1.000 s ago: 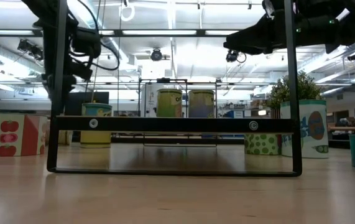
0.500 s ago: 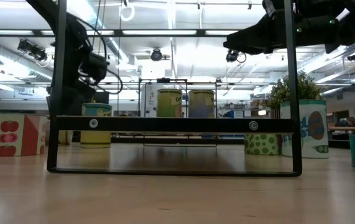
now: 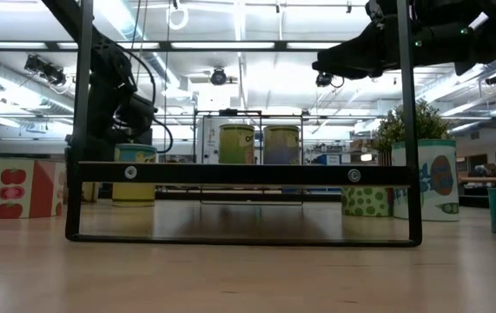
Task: Pick and place cans onto a shelf
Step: Put the canned peaches on the shelf
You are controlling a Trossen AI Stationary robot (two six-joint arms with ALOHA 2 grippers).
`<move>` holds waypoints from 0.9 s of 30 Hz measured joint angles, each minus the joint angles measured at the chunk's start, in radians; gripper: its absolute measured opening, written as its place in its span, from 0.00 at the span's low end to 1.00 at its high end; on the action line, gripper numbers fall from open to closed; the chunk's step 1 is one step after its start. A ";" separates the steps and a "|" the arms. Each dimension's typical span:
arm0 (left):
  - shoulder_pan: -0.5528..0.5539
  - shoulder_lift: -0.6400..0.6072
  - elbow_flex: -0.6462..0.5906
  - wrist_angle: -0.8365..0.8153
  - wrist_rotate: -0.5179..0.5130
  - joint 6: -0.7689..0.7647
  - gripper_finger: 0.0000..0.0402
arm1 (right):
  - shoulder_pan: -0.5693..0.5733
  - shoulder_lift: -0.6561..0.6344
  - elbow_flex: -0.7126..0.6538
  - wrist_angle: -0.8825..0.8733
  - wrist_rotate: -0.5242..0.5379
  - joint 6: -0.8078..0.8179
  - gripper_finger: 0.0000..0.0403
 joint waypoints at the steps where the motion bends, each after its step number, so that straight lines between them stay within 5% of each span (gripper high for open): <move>1: -0.001 0.000 0.000 0.004 -0.002 -0.003 0.80 | 0.000 0.000 0.000 0.000 0.000 0.003 0.93; 15: -0.031 -0.036 0.001 0.061 -0.004 -0.010 0.77 | 0.000 0.000 0.000 -0.009 0.000 0.011 0.93; 27: -0.090 -0.209 0.216 0.031 0.101 -0.034 0.76 | 0.000 0.000 0.000 -0.008 0.007 0.009 0.93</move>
